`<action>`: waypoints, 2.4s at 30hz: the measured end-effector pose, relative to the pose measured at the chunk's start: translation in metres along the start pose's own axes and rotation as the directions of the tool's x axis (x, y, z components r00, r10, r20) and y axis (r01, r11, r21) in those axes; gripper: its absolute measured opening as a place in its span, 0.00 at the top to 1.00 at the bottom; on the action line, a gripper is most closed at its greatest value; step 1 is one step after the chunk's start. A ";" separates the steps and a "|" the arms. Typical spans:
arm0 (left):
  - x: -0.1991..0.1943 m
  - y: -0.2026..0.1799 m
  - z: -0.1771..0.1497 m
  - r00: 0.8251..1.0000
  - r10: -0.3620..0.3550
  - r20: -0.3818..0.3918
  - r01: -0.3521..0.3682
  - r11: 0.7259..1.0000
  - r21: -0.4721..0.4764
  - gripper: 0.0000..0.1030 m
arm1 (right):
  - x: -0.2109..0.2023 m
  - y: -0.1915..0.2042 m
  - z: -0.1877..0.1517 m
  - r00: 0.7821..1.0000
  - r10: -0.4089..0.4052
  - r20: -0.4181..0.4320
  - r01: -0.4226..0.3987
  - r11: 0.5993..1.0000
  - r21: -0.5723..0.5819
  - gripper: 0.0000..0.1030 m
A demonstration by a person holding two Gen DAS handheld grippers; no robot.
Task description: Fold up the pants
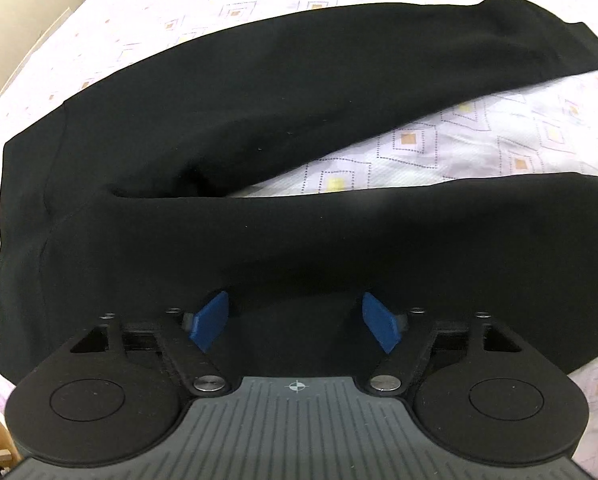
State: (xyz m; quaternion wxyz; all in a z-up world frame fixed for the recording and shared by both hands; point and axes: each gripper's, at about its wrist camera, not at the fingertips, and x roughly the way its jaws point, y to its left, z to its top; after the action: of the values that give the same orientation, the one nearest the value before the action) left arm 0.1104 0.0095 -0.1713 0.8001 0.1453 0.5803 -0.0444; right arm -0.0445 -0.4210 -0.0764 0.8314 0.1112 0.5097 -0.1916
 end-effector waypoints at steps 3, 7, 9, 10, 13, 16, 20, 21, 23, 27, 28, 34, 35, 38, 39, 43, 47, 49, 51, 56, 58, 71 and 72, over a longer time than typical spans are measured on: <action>0.004 0.000 0.004 0.999 0.037 -0.008 -0.036 0.998 0.052 0.05 | -0.001 0.035 -0.004 0.999 0.046 -0.014 -0.046 0.999 0.007 0.62; -0.005 0.010 0.019 0.998 -0.052 -0.032 0.054 0.996 0.065 0.41 | 0.004 0.077 0.002 0.995 0.096 -0.025 -0.096 0.995 -0.003 0.62; -0.018 0.017 0.028 0.999 -0.035 -0.005 0.035 0.998 0.047 0.56 | 0.014 0.094 0.013 0.994 0.110 -0.024 -0.111 0.994 -0.013 0.61; -0.025 0.022 0.035 0.999 -0.038 0.011 0.038 0.999 0.034 0.58 | 0.017 0.102 0.019 0.993 0.118 -0.022 -0.119 0.993 -0.020 0.61; -0.050 0.042 0.057 0.993 -0.035 0.108 0.037 0.999 -0.017 0.63 | 0.031 0.126 0.048 0.991 0.130 -0.012 -0.130 0.991 -0.041 0.61; -0.069 0.064 0.086 0.981 -0.006 0.195 0.016 0.999 -0.050 0.63 | 0.050 0.148 0.084 0.993 0.120 0.008 -0.120 0.991 -0.057 0.59; -0.072 0.082 0.117 0.977 0.009 0.212 0.008 0.997 -0.082 0.63 | 0.088 0.176 0.134 0.995 0.094 0.017 -0.094 0.995 -0.038 0.58; -0.071 0.085 0.121 0.978 0.013 0.209 0.005 0.996 -0.085 0.63 | 0.097 0.181 0.145 0.996 0.088 0.014 -0.088 0.996 -0.026 0.57; -0.066 0.086 0.122 0.980 0.018 0.199 0.001 0.996 -0.094 0.63 | 0.118 0.189 0.167 0.997 0.074 0.006 -0.074 0.997 0.001 0.57; -0.055 0.085 0.120 0.987 0.025 0.160 -0.009 0.995 -0.104 0.63 | 0.164 0.207 0.209 0.999 0.019 -0.026 -0.018 0.999 0.047 0.55; -0.052 0.088 0.120 0.988 0.026 0.149 -0.010 0.994 -0.107 0.63 | 0.176 0.212 0.217 0.999 0.005 -0.038 -0.003 0.999 0.055 0.55; -0.047 0.096 0.119 0.994 0.028 0.108 -0.016 0.993 -0.113 0.63 | 0.229 0.231 0.233 0.983 -0.097 -0.154 0.101 0.995 0.013 0.55; -0.047 0.097 0.120 0.994 0.026 0.108 -0.014 0.993 -0.115 0.63 | 0.235 0.232 0.231 0.975 -0.133 -0.180 0.134 0.991 -0.003 0.55; -0.048 0.097 0.124 0.993 0.020 0.116 -0.006 0.993 -0.120 0.63 | 0.229 0.223 0.219 0.975 -0.111 -0.193 0.113 0.994 -0.004 0.89; -0.048 0.097 0.126 0.993 0.015 0.121 0.000 0.993 -0.121 0.63 | 0.223 0.217 0.216 0.979 -0.092 -0.183 0.093 0.996 -0.007 0.97; -0.053 0.097 0.130 0.989 -0.004 0.146 0.022 0.992 -0.120 0.63 | 0.171 0.189 0.189 0.994 -0.036 -0.099 0.037 0.999 0.008 0.98; -0.061 0.098 0.132 0.985 -0.038 0.167 0.060 0.989 -0.133 0.63 | 0.123 0.152 0.147 0.998 0.006 -0.069 0.000 0.997 0.083 0.98; -0.063 0.099 0.133 0.984 -0.063 0.170 0.088 0.985 -0.149 0.63 | 0.105 0.135 0.118 0.997 0.015 -0.074 -0.006 0.992 0.123 0.98; -0.066 0.101 0.135 0.981 -0.094 0.173 0.123 0.978 -0.168 0.63 | 0.090 0.122 0.089 0.996 0.013 -0.084 0.000 0.987 0.158 0.98; -0.054 0.107 0.137 0.978 -0.175 0.115 0.199 0.951 -0.238 0.62 | 0.089 0.105 0.031 0.986 0.013 -0.167 0.025 0.974 0.226 0.97; -0.043 0.111 0.138 0.978 -0.201 0.062 0.210 0.938 -0.274 0.62 | 0.095 0.101 0.018 0.983 0.018 -0.183 0.027 0.970 0.242 0.97; -0.023 0.161 0.111 0.990 -0.141 -0.028 0.119 0.911 -0.394 0.62 | 0.104 0.105 0.008 0.979 0.039 -0.199 0.007 0.974 0.227 0.96; -0.019 0.164 0.111 0.988 -0.149 -0.035 0.122 0.902 -0.414 0.62 | 0.106 0.105 0.009 0.979 0.039 -0.202 0.007 0.974 0.225 0.96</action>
State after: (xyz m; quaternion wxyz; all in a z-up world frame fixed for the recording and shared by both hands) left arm 0.2450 0.1329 -0.0925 0.7881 -0.0653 0.6114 0.0277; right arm 0.0508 -0.3518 -0.1677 0.7579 0.2277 0.5669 -0.2287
